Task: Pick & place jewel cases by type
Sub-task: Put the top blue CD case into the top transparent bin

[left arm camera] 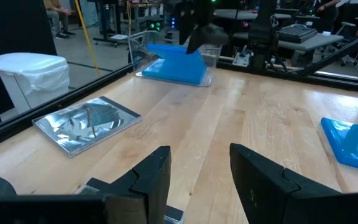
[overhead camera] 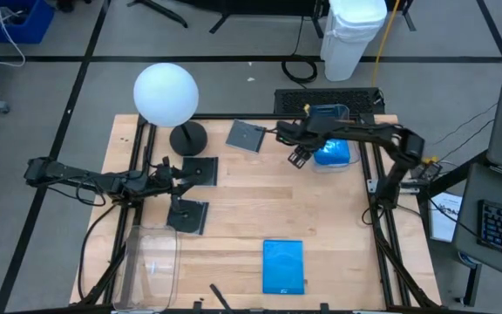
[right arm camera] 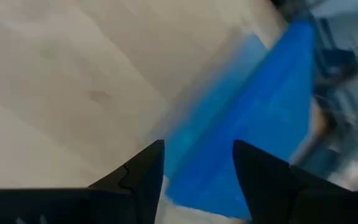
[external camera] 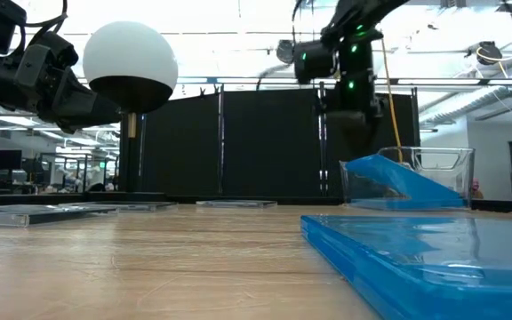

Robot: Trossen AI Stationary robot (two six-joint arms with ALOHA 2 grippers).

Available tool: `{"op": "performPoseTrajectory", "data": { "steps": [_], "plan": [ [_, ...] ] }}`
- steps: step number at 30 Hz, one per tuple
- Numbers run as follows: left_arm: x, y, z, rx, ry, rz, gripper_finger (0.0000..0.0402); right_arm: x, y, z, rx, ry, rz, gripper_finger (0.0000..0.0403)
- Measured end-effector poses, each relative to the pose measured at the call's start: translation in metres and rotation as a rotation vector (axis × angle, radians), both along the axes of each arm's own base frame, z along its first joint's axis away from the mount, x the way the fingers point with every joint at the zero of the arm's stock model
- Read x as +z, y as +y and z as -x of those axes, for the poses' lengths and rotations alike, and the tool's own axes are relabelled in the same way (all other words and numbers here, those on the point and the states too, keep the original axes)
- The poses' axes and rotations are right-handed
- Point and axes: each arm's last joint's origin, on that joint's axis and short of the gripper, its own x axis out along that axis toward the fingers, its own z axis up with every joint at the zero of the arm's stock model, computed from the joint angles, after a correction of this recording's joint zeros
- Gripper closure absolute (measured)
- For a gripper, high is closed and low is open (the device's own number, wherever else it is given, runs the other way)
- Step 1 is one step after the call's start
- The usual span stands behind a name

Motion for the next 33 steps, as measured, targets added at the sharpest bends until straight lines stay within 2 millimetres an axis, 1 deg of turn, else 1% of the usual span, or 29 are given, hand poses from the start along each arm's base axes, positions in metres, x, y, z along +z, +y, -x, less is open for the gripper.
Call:
{"op": "performPoseTrajectory", "data": {
  "steps": [3,5,8,10,16,23,33],
  "plan": [
    [0.000,0.000,0.000,0.000,0.000,0.000,0.0231,-0.004,-0.006,0.000,-0.015,0.083,-0.009,0.0218],
    [0.000,0.000,0.000,0.000,0.000,0.000,0.0231,-0.006,-0.008,0.001,-0.025,0.102,-0.017,0.0218],
    [0.000,0.000,0.000,0.000,0.000,0.000,0.0231,-0.006,-0.011,0.005,-0.042,0.120,-0.022,0.0218],
    [0.000,0.000,0.000,0.000,0.000,0.000,0.0231,-0.005,-0.014,0.008,-0.055,0.137,0.005,0.0221],
    [0.000,0.000,0.000,0.000,0.000,0.000,0.0231,-0.002,-0.021,0.018,-0.097,0.205,0.048,0.0239],
    [0.000,0.000,0.000,0.000,0.000,0.000,0.0231,-0.001,-0.026,0.023,-0.122,0.225,0.040,0.0255],
    [0.000,0.000,0.000,0.000,0.000,0.000,0.0231,0.001,-0.033,0.034,-0.205,0.263,0.032,0.0267]
  ]
}}
